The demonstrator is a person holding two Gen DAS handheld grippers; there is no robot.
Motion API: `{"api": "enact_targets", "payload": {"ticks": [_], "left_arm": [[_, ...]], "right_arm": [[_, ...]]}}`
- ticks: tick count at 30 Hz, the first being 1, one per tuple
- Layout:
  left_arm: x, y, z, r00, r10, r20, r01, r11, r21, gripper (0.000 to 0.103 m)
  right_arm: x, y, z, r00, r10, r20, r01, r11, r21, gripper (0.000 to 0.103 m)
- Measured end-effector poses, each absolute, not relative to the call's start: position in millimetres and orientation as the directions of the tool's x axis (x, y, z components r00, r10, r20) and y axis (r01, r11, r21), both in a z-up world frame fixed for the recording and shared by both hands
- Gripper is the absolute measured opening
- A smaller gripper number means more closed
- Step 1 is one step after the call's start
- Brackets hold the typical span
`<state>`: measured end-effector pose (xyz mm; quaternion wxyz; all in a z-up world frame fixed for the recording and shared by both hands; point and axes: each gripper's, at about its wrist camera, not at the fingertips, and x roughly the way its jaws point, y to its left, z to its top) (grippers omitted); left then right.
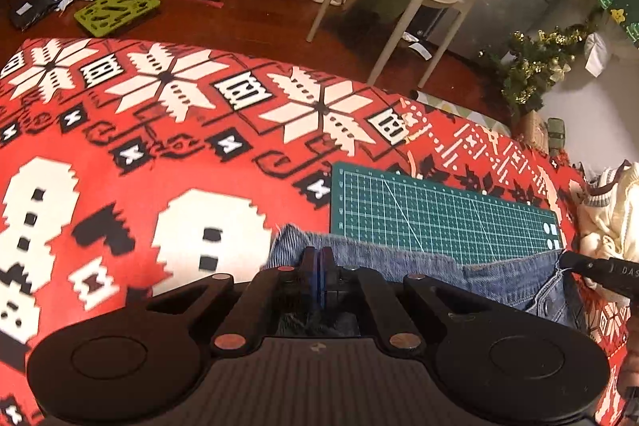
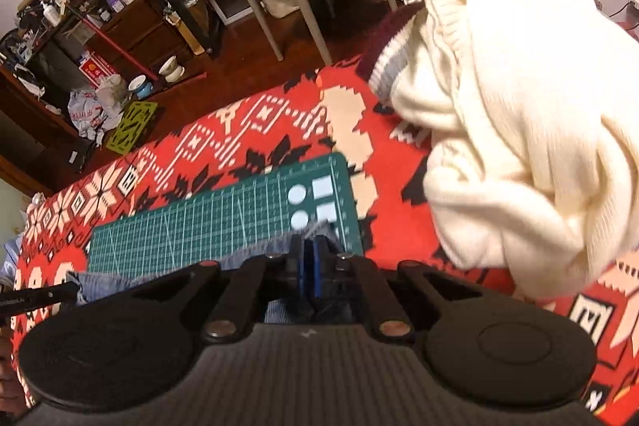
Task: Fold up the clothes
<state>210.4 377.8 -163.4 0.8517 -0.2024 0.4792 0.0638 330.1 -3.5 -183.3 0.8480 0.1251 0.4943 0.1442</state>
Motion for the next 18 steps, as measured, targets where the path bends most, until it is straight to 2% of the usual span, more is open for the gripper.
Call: {"api": "enact_targets", "payload": {"ticks": [4,6,11,18], "left_arm": [[211.1,379.0,-160.4,0.542,-0.094,-0.835,-0.29,0.912,-0.29,0.002],[206.5,373.7,-152.6,0.564,-0.14,-0.814,-0.249,0.911,-0.329,0.002],[205.7,342.5,-138.2,0.571,-0.252,-0.781,-0.143,0.907,-0.397,0.002],[227.7,296.3,-153.1,0.52,-0.245,-0.818,-0.09,0.937,-0.337,0.002]], "right_arm": [[335.7,-2.0,-181.4,0.485,0.358,-0.798,-0.137,0.932,0.335,0.003],[332.8,3.9,-174.7,0.489,0.352,-0.798,-0.153,0.935,0.319,0.007],[318.4,34.0,-153.6,0.447,0.447,-0.775,-0.267,0.893,0.362,0.007],[299.2,108.1,-159.8,0.344,0.485,-0.804,-0.412,0.848,0.335,0.007]]}}
